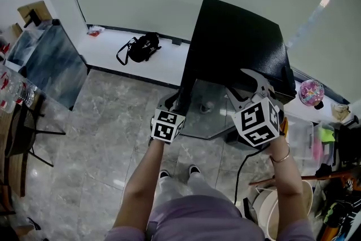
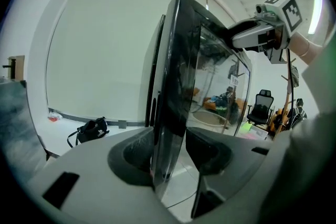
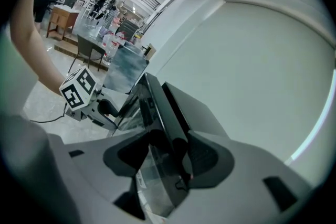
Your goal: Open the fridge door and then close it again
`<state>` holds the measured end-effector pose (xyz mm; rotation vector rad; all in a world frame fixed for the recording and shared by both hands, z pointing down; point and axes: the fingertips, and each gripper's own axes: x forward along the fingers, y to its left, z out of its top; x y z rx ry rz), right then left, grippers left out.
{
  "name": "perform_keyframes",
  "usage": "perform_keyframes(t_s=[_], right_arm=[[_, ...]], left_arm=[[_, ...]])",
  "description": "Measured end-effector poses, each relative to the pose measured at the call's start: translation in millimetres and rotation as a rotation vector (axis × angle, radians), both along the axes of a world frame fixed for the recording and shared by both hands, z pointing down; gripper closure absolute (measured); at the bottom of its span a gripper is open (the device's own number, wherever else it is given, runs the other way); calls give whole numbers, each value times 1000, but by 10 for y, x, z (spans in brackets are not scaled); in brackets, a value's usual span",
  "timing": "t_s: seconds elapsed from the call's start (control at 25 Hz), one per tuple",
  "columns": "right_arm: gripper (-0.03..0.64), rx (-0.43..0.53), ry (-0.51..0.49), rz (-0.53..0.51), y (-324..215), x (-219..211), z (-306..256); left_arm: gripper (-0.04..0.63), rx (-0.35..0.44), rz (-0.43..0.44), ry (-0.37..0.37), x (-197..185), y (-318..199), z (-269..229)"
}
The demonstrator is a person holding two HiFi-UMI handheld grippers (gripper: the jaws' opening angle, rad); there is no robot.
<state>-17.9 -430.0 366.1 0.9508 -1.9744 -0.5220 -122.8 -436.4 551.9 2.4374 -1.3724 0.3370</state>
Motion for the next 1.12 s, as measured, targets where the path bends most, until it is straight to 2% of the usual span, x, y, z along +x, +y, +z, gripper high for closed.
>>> perform_keyframes(t_s=[0.44,0.72,1.12], right_arm=[[370,5,-28,-48,420,-24,9],[364,-13,-4,-66,595,5,6],[367,21,-10,-89,838,87,-7]], left_arm=[[426,-4,-21,17,-33,616,6],[456,-8,-34,22,8,900,-15],[460,-13,-56,24,90,1234,-33]])
